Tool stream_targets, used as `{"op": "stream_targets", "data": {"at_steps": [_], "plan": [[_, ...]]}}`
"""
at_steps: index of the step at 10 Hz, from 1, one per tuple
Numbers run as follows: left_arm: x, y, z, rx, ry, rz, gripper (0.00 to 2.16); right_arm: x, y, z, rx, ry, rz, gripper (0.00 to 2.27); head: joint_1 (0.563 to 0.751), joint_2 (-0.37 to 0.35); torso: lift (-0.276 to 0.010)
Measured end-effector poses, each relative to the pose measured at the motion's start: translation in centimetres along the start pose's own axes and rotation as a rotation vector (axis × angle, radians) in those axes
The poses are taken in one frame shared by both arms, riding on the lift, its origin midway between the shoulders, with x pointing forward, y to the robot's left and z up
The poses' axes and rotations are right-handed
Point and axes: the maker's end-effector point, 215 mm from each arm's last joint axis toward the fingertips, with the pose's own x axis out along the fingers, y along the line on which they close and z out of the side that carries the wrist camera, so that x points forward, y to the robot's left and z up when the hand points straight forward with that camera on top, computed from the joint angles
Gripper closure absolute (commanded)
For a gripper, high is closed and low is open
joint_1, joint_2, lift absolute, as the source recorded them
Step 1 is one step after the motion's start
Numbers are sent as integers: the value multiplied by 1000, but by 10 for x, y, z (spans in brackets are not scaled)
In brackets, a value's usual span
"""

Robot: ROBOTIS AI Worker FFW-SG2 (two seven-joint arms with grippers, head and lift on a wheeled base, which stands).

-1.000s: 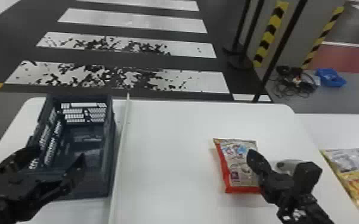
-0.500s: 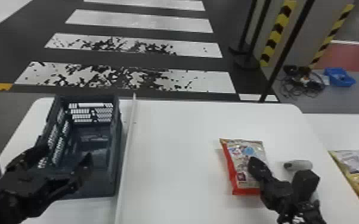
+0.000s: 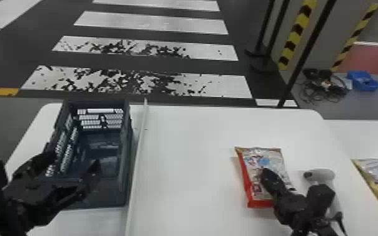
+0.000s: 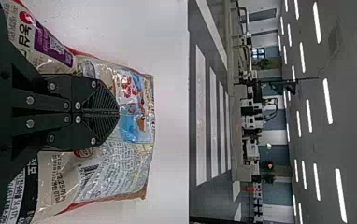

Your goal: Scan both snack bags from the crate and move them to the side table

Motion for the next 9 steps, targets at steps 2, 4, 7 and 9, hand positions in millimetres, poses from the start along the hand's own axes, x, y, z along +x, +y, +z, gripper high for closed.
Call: {"op": "stream_targets", "data": {"at_steps": [2,4,7,9], "plan": [[1,0,1,-6,-9,-3,19,-1,2,1,0,-13,3,2236,695,-85,-95],[2,0,4,-4,-15,-4,19,-12,-4,33,15,-54,-8,2165,695,-96,-95],[4,-4,8,-4,-23,-12,19,-41,-31,91,29,-74,-45,-2,695,-137,-95],[4,-5,7,-2,-22,-14,19,-59,-89,95,-10,-27,-124,53,695,-212,-95]]}}
